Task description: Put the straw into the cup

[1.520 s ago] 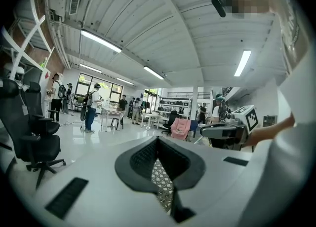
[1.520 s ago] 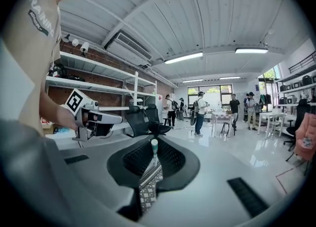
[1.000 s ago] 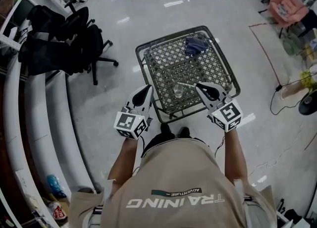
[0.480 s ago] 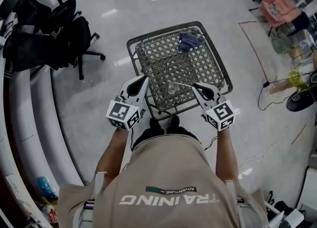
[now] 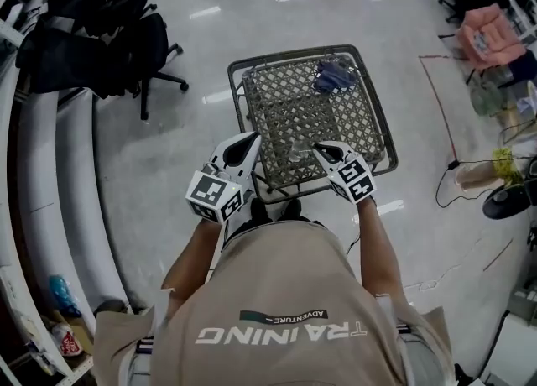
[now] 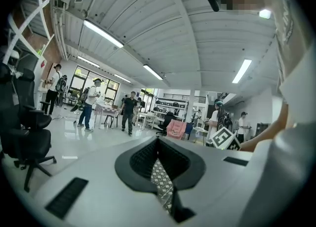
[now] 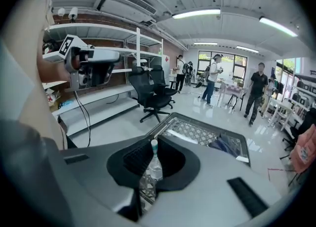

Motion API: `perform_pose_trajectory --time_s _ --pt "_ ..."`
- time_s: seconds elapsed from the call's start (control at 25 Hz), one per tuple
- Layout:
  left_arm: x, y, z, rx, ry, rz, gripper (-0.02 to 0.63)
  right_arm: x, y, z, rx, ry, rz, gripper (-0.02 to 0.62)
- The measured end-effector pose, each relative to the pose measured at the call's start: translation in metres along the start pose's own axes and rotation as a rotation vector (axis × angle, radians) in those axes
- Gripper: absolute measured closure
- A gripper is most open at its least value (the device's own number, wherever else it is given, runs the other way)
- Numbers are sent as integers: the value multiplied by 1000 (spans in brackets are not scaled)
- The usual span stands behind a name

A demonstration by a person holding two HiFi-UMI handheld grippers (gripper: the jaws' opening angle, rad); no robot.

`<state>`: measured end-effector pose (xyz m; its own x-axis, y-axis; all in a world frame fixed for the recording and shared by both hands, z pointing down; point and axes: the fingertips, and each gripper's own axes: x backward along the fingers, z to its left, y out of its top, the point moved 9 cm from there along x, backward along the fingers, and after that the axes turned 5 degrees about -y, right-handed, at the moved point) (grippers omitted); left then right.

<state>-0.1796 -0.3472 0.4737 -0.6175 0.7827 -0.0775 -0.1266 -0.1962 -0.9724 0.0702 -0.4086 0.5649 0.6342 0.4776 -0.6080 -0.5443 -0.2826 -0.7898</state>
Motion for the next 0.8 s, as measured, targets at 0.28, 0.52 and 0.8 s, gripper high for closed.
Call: perform_pose_trajectory --time_s 0.28,0.52,0.8 --pt "19 0 5 -6 53 12 589 -40 -9 -3 34 54 81 560" --pt "24 4 14 -7 86 11 589 -57 -12 -2 29 99 96 506" --pt "22 10 24 -11 92 8 589 -41 9 -9 25 61 10 428"
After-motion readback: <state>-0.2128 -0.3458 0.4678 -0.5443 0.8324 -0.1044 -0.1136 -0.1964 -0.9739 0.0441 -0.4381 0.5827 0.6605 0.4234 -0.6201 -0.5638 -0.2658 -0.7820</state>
